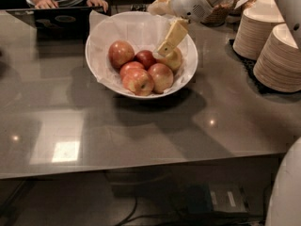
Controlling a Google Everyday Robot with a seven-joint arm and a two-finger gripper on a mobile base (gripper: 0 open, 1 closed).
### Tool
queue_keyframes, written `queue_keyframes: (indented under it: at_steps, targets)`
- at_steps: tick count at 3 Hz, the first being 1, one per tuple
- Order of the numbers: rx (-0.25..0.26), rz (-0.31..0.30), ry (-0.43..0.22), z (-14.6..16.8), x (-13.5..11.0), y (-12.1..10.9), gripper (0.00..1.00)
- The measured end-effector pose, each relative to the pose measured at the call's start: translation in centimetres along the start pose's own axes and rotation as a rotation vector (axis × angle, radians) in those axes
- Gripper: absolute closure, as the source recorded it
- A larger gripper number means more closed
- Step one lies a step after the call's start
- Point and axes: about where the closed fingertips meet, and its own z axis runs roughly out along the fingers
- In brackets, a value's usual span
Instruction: Pick apple from white bowl
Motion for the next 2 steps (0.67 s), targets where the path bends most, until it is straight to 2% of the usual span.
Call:
queue_keyframes:
  at_steps: [1, 2]
  targets:
    - [-0.001, 0.001, -0.001, 0.03, -0.01, 0.0, 0.13]
    - [-0.001, 0.002, -0.001, 0.04, -0.01, 0.0, 0.0]
